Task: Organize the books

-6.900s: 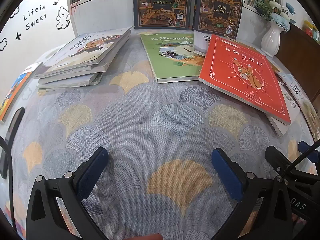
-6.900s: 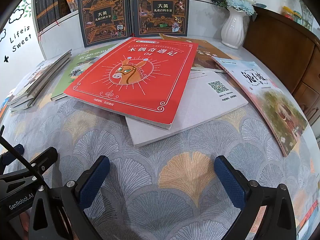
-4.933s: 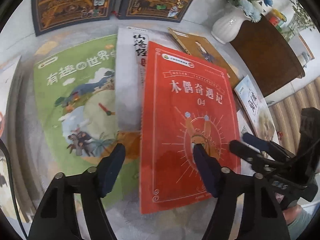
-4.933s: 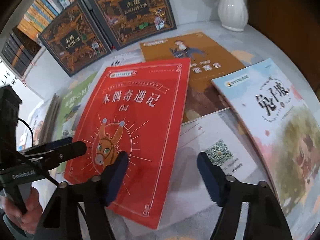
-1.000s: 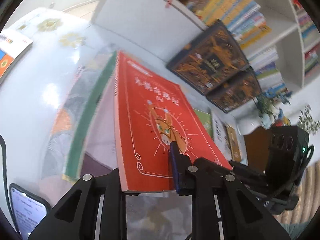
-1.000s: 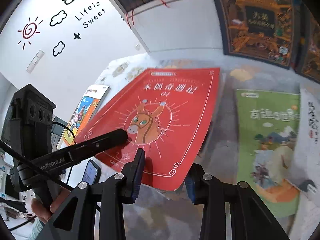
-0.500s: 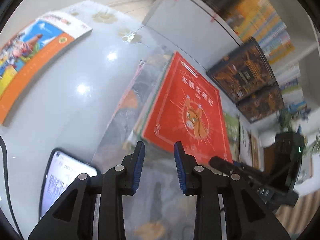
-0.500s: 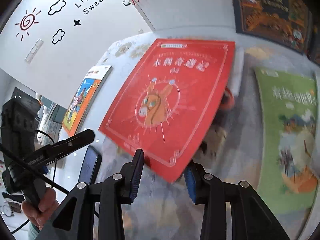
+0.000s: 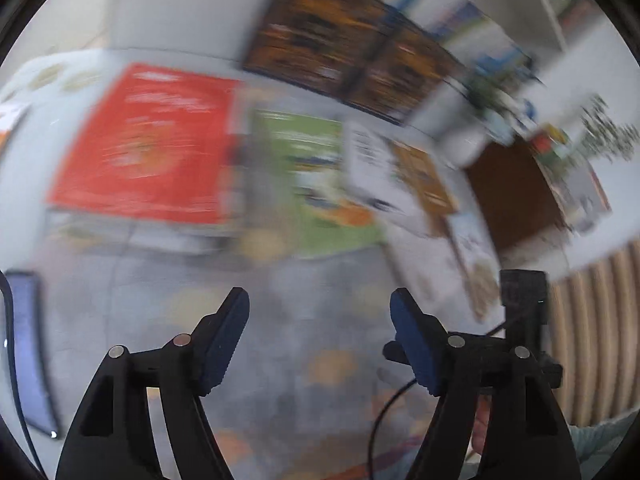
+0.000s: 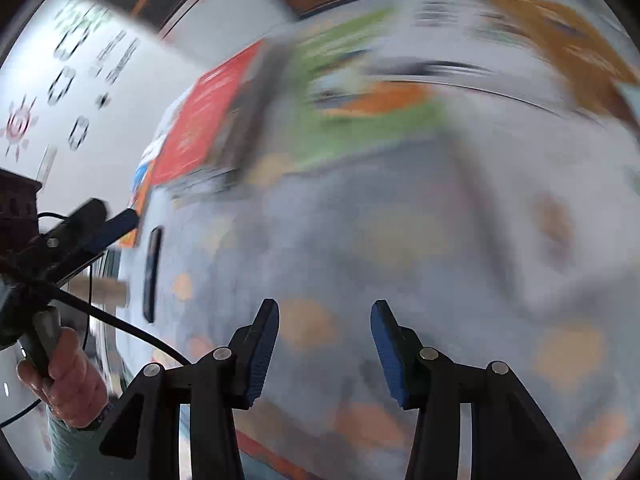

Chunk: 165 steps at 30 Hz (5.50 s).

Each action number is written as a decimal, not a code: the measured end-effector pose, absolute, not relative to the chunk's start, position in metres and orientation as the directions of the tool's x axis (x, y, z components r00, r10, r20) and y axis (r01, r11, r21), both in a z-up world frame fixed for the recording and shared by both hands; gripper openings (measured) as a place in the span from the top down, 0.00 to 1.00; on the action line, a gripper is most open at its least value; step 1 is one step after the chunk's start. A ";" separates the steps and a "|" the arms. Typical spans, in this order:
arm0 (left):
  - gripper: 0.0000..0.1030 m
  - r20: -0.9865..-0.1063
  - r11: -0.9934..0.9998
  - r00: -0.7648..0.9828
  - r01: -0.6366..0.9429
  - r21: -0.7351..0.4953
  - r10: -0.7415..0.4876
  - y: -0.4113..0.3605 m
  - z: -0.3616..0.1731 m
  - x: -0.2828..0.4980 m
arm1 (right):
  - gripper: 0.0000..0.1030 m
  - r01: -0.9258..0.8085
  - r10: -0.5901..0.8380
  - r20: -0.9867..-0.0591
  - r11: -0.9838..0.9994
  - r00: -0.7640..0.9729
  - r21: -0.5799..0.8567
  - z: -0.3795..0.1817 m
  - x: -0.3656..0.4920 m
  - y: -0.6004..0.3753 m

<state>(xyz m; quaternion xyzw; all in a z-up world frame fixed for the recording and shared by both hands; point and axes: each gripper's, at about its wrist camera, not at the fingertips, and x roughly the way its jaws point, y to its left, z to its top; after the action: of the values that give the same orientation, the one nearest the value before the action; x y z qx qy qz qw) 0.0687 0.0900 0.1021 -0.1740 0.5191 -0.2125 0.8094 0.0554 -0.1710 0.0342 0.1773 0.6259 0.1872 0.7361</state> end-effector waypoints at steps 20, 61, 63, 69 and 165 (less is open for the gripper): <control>0.40 -0.758 0.735 0.044 0.289 -0.613 -0.650 -0.240 0.027 0.061 | 0.58 0.277 0.105 -0.930 0.937 0.352 0.211 0.051 0.083 -0.492; 0.83 -0.637 0.662 0.224 0.051 -0.748 -0.737 -0.165 0.041 0.035 | 0.61 -0.022 0.430 -0.880 0.900 0.200 0.435 0.042 0.076 -0.403; 0.83 -0.653 0.678 0.237 0.032 -0.735 -0.719 -0.136 0.042 0.025 | 0.61 -0.042 0.461 -0.871 0.886 0.171 0.461 0.041 0.066 -0.380; 0.82 -0.701 0.713 0.245 -0.054 -0.700 -0.670 -0.065 0.032 0.009 | 0.61 -0.092 0.484 -0.868 0.875 0.115 0.476 0.030 0.058 -0.311; 0.83 -0.664 0.806 0.554 0.020 -0.592 -0.502 0.203 0.090 0.124 | 0.73 -0.466 0.482 -0.816 0.830 0.319 0.308 0.095 0.179 0.047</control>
<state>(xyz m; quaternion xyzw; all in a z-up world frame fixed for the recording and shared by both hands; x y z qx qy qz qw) 0.1236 0.2035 0.0897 -0.2703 0.4457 -0.1554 0.8391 0.1793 0.0467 0.0947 0.0082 0.5056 0.2918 0.8119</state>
